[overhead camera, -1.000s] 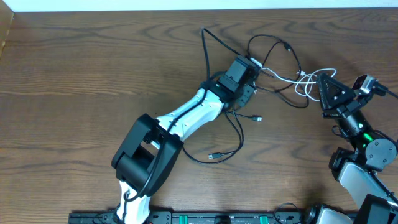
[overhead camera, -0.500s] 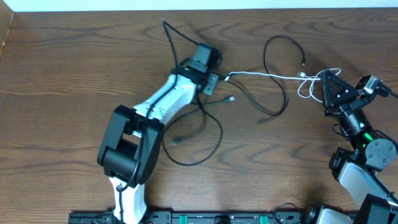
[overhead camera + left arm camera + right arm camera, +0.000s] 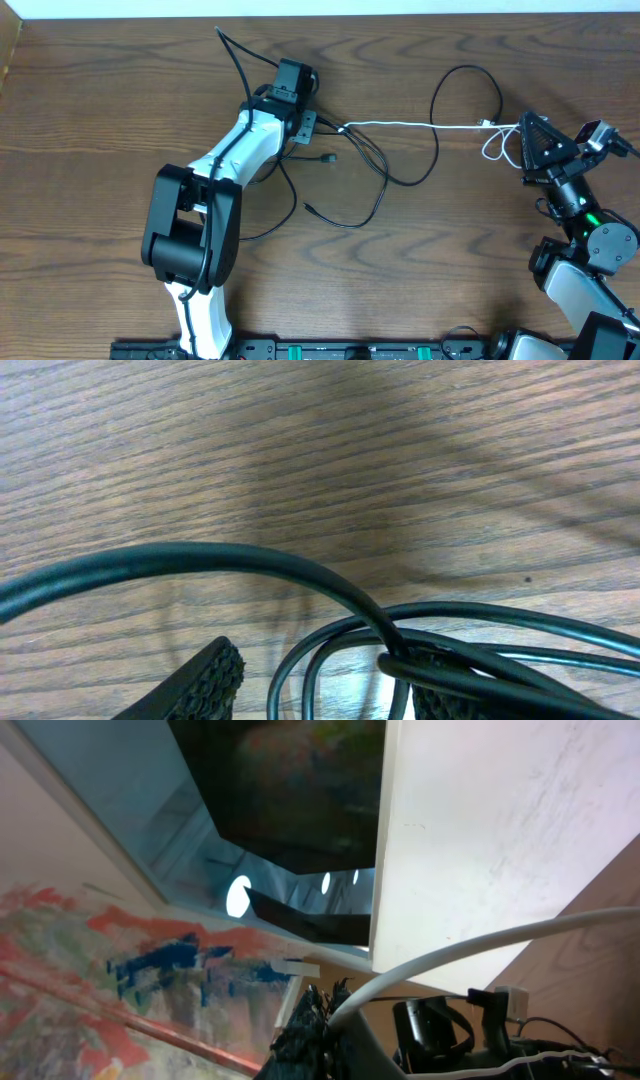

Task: Untangle cables
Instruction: 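Grasp the white cable with the right gripper and pull it rightward, then carry the white cable off the table to the right with the right gripper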

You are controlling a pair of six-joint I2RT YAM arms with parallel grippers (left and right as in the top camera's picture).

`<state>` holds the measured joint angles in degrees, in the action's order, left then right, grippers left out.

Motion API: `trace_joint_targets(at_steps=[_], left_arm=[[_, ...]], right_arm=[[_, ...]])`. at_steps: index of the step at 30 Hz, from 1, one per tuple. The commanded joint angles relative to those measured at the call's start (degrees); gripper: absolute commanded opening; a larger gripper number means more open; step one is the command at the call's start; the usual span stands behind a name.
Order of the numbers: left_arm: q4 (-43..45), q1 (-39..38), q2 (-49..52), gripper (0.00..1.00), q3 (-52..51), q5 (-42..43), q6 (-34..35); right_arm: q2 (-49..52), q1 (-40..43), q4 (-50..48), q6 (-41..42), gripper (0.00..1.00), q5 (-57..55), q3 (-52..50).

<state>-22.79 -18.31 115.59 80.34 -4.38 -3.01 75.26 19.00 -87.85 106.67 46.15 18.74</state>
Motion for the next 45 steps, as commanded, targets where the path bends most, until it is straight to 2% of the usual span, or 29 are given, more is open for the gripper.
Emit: trace_joint_targets(at_steps=[1, 6, 14, 17, 24, 28, 30, 37, 41, 45], left_arm=[[-0.50, 1.60, -1.27, 0.49, 0.55, -1.70, -0.11], [-0.85, 3.98, -1.27, 0.40, 0.55, -2.97, 0.28], [-2.03, 7.67, -1.27, 0.40, 0.55, -4.22, 1.01], [-2.36, 7.78, -1.27, 0.40, 0.55, -4.15, 1.51], [-2.43, 7.63, -1.27, 0.40, 0.55, 0.63, 1.64], [-2.36, 7.61, -1.27, 0.40, 0.55, 4.74, 1.64], [-2.45, 7.61, -1.27, 0.36, 0.55, 5.97, 1.81], [-2.47, 7.45, -1.27, 0.33, 0.55, 6.58, 1.86], [-2.47, 7.45, -1.27, 0.33, 0.55, 6.58, 1.86], [-2.47, 7.45, -1.27, 0.33, 0.55, 6.58, 1.86]], right_arm=[[-0.24, 0.22, -0.39, -2.64, 0.01, -2.71, 0.39], [-0.26, 0.31, 0.76, -3.48, 0.01, -2.54, 0.39], [-0.24, 2.14, 1.18, -4.96, 0.01, -2.60, 0.39], [-0.24, 3.02, 4.00, -6.40, 0.01, -2.40, 0.37], [-0.24, 3.72, 15.32, -15.89, 0.01, -3.17, 1.22], [-0.24, 5.05, 26.14, -25.53, 0.02, -2.71, 5.46], [-0.24, 5.38, 32.02, -30.45, 0.02, -2.05, 8.09], [-0.24, 5.44, 58.88, -50.93, 0.02, -1.77, 20.61], [-0.24, 5.44, 77.83, -64.13, 0.02, -7.98, 28.39], [-0.24, 5.44, 95.10, -76.56, 0.01, -20.41, 35.91]])
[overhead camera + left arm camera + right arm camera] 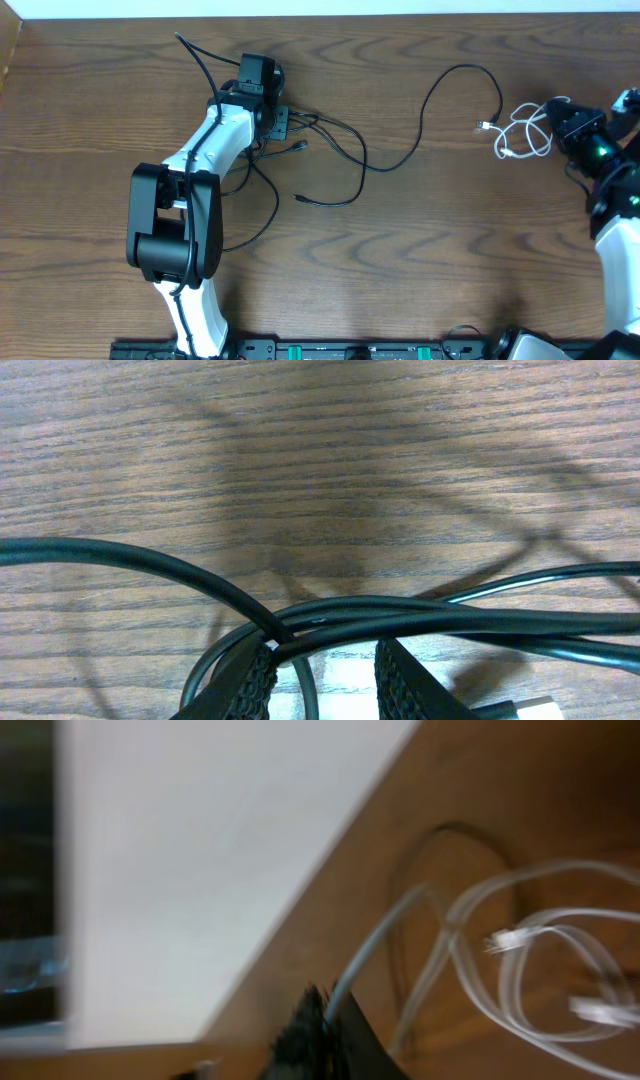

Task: Untangle cables
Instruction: 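Carry the white cable off the table to the right with the right gripper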

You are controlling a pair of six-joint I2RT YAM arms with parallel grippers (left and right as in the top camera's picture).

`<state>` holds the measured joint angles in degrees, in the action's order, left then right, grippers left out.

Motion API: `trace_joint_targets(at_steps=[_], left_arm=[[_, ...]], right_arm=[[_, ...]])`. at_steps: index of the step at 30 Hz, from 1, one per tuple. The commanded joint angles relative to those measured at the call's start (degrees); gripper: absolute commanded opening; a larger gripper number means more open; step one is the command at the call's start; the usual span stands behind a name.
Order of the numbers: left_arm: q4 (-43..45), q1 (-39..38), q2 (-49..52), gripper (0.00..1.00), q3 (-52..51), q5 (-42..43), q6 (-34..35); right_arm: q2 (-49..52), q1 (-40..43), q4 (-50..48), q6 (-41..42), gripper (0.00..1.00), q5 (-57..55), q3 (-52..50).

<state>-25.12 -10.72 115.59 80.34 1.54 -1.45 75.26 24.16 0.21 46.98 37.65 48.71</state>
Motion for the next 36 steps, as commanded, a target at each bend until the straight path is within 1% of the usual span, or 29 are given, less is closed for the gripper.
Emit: trace_joint_targets(at_steps=[1, 3, 4, 6, 7, 12, 17, 19, 29, 33, 36], left_arm=[[-0.13, -0.13, -1.27, 0.33, 0.55, 0.66, 0.28], [-0.11, -0.13, -1.27, 0.33, 0.55, 0.68, 0.31], [-0.13, -0.24, -1.27, 0.33, 0.55, 0.68, 0.31], [-0.11, -0.50, -1.27, 0.33, 0.55, 0.85, 0.31], [-0.09, -0.66, -1.27, 0.33, 0.55, 0.87, 0.31], [-0.11, -2.01, -1.27, 0.33, 0.55, 0.87, 0.28], [0.33, -3.10, -1.27, 0.33, 0.55, 0.85, 0.28], [0.52, -3.32, -1.27, 0.33, 0.55, 0.85, 0.28], [0.50, -3.48, -1.27, 0.33, 0.55, 0.85, 0.28], [0.50, -3.48, -1.27, 0.33, 0.55, 0.85, 0.28], [0.48, -3.48, -1.27, 0.33, 0.55, 0.87, 0.28]], right_arm=[[-0.24, 0.28, 10.88, -19.85, 0.02, -15.85, 7.80], [-0.24, 0.28, 17.33, -24.92, 0.02, -24.50, 11.21], [-0.24, 0.28, 22.25, -28.41, 0.02, -34.29, 14.10], [-0.24, 0.28, 24.87, -29.88, 0.01, -43.08, 15.98], [-0.24, 0.44, 25.51, -29.90, 0.02, -46.56, 16.74], [-0.24, 1.49, 25.73, -31.45, 0.01, -55.76, 18.29], [-0.26, 1.53, 25.51, -34.03, 0.01, -69.13, 19.56], [-0.26, 1.53, 25.03, -34.38, 0.01, -72.13, 19.96], [-0.24, 2.01, 15.06, -42.84, 0.01, -83.91, 19.96], [0.13, 2.05, 16.26, -42.75, 0.01, -83.97, 19.85], [2.19, 2.38, 16.96, -42.75, 0.01, -83.80, 19.80]])
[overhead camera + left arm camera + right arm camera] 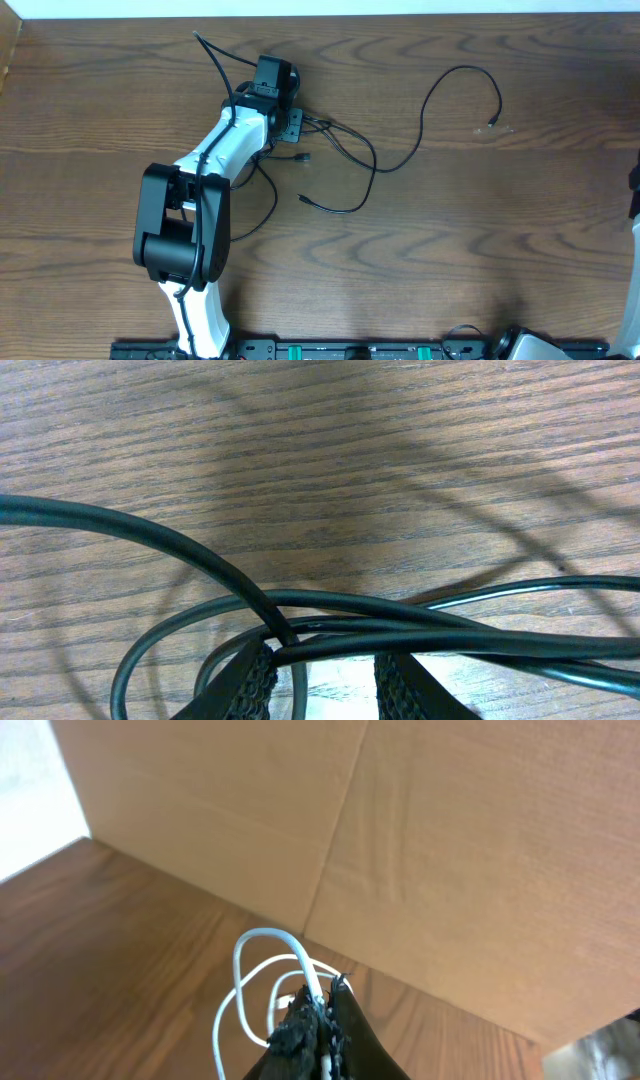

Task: Untangle cables
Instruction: 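Carry the white cable off the table to the right with the right gripper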

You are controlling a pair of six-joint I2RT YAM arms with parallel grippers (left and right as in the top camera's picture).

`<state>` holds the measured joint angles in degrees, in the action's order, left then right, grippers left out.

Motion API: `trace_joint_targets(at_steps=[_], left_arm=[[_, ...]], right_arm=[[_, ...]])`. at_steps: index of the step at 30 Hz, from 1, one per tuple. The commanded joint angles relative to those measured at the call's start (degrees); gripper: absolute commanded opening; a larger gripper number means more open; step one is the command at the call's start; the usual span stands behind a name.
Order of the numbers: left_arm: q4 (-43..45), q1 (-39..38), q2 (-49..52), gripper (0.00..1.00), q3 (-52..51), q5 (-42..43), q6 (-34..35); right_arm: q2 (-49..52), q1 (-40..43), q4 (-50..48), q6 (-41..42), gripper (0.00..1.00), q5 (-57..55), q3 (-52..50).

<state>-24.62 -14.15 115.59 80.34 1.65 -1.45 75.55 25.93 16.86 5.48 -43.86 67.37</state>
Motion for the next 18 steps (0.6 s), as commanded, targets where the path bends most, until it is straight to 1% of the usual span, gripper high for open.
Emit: trace_joint_targets(at_steps=[1, 8, 18], left_arm=[[-0.02, -0.09, -1.27, 0.33, 0.55, 0.76, 0.31], [-0.22, -0.09, -1.27, 0.33, 0.55, 0.76, 0.28], [-0.22, -0.09, -1.27, 0.33, 0.55, 0.76, 0.28]], right_arm=[[2.82, 0.76, 0.28, -1.14, 0.01, -2.27, 1.14], [11.13, 2.10, 2.10, 3.58, 0.01, -1.84, 1.14], [19.37, 4.59, 9.16, 13.33, 0.01, 7.06, 1.14]])
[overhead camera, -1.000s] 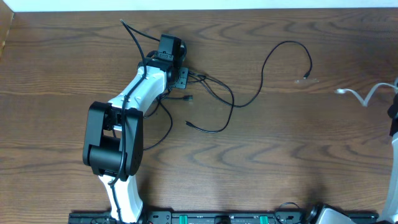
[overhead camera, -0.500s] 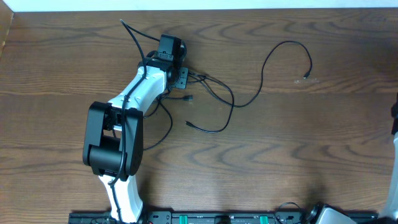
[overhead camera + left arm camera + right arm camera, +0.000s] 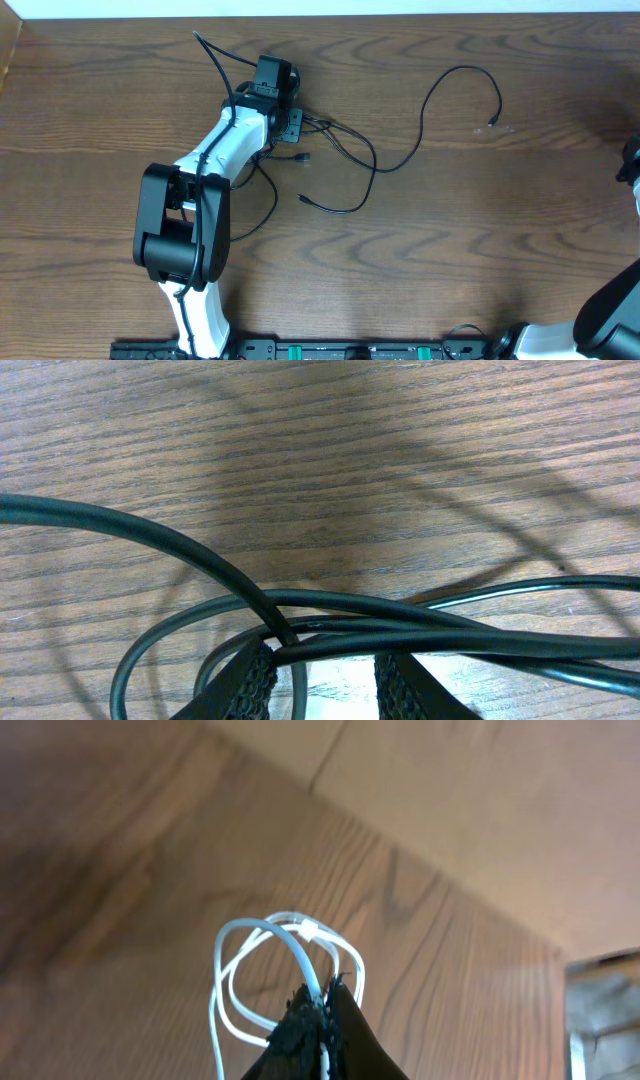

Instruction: Untangle cables

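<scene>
Black cables (image 3: 462, 67) lie looped on the wooden table, bunched at the upper left and running right to a wide loop. My left gripper (image 3: 290, 125) sits on that bunch. In the left wrist view its fingers (image 3: 250, 680) have the black cables (image 3: 450, 643) crossing between their tips, and the gripper (image 3: 325, 660) is shut on them. My right gripper (image 3: 322, 1005) is shut on a coiled white cable (image 3: 215, 1004), held above wood. That white cable lies outside the overhead view; only a bit of the right arm (image 3: 632, 170) shows there.
The table's far edge meets a white wall (image 3: 320, 8). A cardboard wall (image 3: 480, 810) stands beyond the wood in the right wrist view. Loose black plug ends (image 3: 306, 200) lie just below the bunch.
The left gripper and black cables have not moved. The right wrist view has tilted: it faced mostly the cardboard wall, and now shows mostly wood, with the white coil still held.
At first the white cable ran taut from my right gripper into the black bunch, with my left fingers wide apart there. Then the white cable lay bunched at the right, free of the black ones, and my left fingers had narrowed on them. Later it was outside the overhead view.
</scene>
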You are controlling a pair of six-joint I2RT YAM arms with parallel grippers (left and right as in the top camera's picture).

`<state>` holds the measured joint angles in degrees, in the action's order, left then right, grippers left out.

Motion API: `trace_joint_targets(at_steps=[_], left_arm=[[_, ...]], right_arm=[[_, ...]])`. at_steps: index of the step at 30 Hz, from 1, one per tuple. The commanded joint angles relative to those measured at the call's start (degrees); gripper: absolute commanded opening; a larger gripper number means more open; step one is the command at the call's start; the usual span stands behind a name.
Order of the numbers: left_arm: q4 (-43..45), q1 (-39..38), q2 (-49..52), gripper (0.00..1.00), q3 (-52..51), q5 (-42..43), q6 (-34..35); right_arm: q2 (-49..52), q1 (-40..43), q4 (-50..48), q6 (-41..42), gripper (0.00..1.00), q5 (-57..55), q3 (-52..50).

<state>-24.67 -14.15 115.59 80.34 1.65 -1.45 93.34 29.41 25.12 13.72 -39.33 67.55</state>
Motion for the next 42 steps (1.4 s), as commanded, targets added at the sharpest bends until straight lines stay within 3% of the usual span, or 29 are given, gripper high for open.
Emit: trace_joint_targets(at_steps=[1, 4, 7, 8, 13, 15, 16, 26, 30, 42], left_arm=[[-0.17, -0.09, -1.27, 0.33, 0.55, 0.76, 0.28], [-0.15, -0.09, -1.27, 0.33, 0.55, 0.76, 0.28], [-0.17, -0.09, -1.27, 0.33, 0.55, 0.76, 0.28], [-0.17, -0.09, -1.27, 0.33, 0.55, 0.76, 0.28], [-0.17, -0.09, -1.27, 0.33, 0.55, 0.76, 0.28], [-0.15, -0.09, -1.27, 0.33, 0.55, 0.76, 0.31], [-0.15, -0.09, -1.27, 0.33, 0.55, 0.76, 0.31], [-0.17, -0.09, -1.27, 0.33, 0.55, 0.79, 0.31], [-0.17, -0.09, -1.27, 0.33, 0.55, 0.79, 0.31], [-0.13, -0.09, -1.27, 0.33, 0.55, 0.79, 0.31]], right_arm=[[2.36, 1.49, 1.66, 5.81, 0.01, 3.41, 0.96], [4.68, 2.71, 3.61, 6.86, 0.04, 5.90, 0.96], [7.04, 4.66, 5.86, 9.20, 0.32, 9.31, 0.96], [7.63, 5.51, 6.67, 9.22, 0.49, 11.69, 0.96], [7.93, 7.39, 7.80, 9.51, 0.77, 15.63, 0.96], [7.93, 7.96, 8.39, 9.44, 0.96, 17.03, 0.96], [7.93, 8.20, 8.66, 9.44, 0.99, 17.55, 0.96], [7.93, 9.18, 13.62, 10.08, 0.99, 21.24, 0.96], [7.93, 9.94, 16.52, 13.94, 0.99, 19.34, 0.81], [8.04, 11.96, 9.05, 14.51, 0.99, 20.02, -5.62]])
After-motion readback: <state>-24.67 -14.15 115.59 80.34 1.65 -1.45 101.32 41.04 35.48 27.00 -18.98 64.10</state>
